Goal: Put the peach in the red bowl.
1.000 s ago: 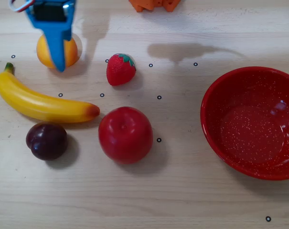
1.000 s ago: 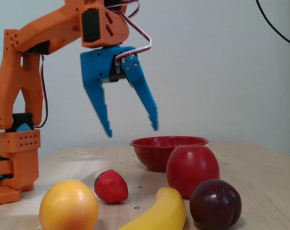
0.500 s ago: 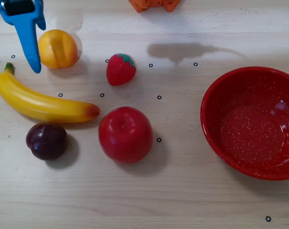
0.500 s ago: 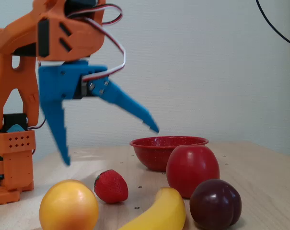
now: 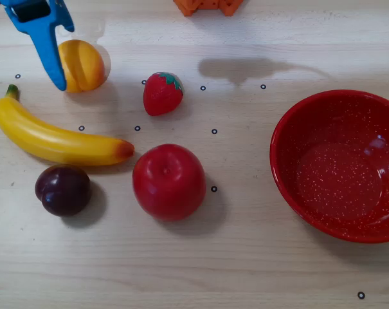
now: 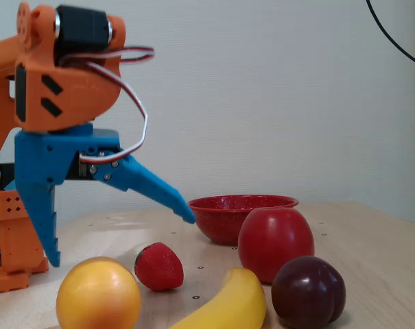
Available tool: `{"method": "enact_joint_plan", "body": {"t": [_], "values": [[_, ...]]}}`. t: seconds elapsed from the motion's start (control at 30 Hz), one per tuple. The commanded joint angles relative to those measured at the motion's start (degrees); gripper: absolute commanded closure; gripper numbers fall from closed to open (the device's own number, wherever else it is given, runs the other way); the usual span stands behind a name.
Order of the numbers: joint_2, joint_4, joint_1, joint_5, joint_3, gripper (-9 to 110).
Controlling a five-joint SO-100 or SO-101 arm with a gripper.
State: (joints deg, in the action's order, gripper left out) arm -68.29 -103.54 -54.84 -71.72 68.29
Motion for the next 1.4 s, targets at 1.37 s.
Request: {"method": "enact_joint_plan", "body": {"t": [1.37], "values": [[1.8,13.2,-5.0,-3.2,9.3,46]]}}
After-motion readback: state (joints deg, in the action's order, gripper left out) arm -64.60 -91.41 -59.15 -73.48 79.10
